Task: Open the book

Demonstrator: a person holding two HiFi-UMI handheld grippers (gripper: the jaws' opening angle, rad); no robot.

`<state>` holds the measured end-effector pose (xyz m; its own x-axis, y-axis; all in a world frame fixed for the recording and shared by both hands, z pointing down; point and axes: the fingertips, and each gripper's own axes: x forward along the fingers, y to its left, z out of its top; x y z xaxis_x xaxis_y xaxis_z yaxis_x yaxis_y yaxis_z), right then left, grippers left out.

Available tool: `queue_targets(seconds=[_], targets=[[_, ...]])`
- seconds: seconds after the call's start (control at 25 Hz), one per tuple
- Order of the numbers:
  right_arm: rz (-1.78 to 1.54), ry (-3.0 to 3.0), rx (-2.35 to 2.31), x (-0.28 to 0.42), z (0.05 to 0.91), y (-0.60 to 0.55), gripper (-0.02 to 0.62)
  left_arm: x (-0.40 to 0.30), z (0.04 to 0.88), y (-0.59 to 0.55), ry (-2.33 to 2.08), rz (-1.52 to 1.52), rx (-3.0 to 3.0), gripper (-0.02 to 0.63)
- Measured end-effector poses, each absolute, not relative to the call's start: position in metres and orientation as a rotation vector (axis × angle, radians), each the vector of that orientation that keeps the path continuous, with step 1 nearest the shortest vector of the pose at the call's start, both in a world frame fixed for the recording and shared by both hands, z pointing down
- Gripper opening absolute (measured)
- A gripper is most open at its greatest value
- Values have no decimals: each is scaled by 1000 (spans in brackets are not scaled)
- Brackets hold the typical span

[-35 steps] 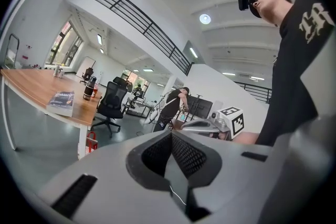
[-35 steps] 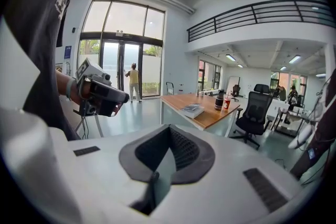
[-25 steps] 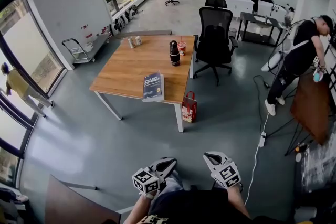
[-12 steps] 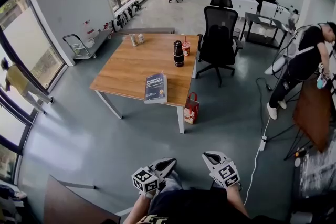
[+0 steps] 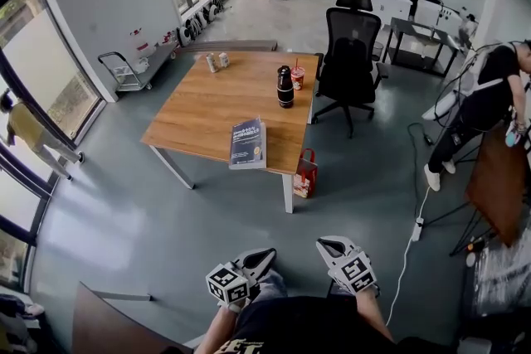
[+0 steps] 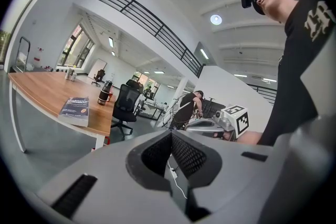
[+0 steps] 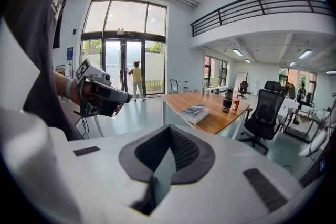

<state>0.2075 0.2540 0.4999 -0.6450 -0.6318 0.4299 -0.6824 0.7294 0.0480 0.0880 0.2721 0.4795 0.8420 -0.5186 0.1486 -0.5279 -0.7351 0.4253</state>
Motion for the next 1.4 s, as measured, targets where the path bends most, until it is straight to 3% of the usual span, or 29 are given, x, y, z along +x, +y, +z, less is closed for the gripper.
queue_targets(seconds=[0.6,1.4], targets=[[197,-2488,1005,183,502,163,-12,62,477,189,-756,44,2540,6],[126,-2487,869,67,488,46,-12,-48,466,71,-855,-42,2511,6]])
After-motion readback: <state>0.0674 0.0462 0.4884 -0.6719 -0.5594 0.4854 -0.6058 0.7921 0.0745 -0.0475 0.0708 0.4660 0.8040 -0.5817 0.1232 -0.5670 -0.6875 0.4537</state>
